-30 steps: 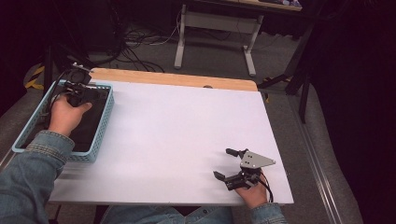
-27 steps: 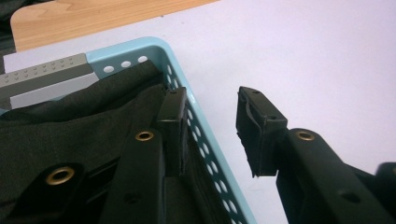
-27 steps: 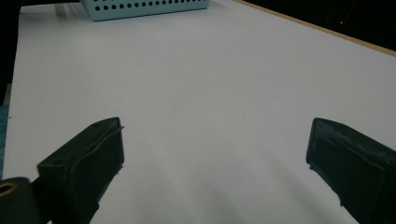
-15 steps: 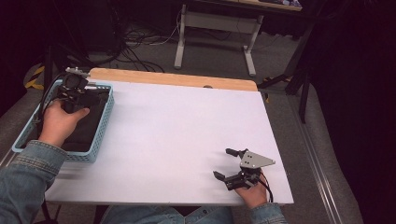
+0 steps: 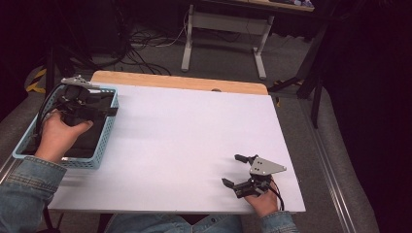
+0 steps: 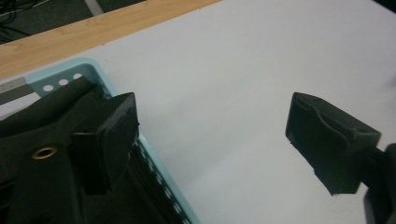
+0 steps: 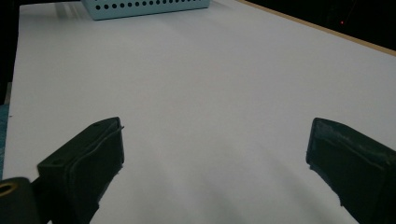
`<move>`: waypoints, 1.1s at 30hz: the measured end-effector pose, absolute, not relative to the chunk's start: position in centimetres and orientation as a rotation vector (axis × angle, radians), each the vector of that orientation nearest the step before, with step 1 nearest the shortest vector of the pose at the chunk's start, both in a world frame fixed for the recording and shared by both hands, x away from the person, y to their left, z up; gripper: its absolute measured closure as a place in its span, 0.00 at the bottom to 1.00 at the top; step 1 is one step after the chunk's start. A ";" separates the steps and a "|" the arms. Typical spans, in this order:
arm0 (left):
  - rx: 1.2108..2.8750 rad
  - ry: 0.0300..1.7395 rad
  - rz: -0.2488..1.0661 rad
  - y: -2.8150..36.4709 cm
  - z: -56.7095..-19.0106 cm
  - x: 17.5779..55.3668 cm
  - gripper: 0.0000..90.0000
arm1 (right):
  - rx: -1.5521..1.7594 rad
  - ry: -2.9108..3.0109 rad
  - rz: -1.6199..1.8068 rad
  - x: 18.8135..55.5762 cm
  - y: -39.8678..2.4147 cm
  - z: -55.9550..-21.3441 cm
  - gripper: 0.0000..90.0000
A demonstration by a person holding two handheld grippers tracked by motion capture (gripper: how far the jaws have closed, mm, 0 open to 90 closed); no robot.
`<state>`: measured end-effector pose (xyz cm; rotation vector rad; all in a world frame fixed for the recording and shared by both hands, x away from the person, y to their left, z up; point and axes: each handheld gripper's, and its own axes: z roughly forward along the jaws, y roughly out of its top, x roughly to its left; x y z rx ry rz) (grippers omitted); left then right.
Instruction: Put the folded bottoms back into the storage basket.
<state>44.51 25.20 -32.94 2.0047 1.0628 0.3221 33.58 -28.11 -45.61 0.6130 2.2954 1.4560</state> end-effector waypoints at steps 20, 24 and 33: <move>1.962 0.812 0.274 23.2 -34.3 40.0 0.05 | 0.608 2.296 1.461 33.6 -28.1 -45.6 0.05; 1.936 0.780 0.257 22.8 -35.2 39.4 0.06 | 0.608 2.296 1.461 33.5 -28.1 -45.6 0.05; 1.871 0.691 0.264 21.8 -37.0 38.0 0.07 | 0.605 2.299 1.465 33.5 -28.1 -45.6 0.05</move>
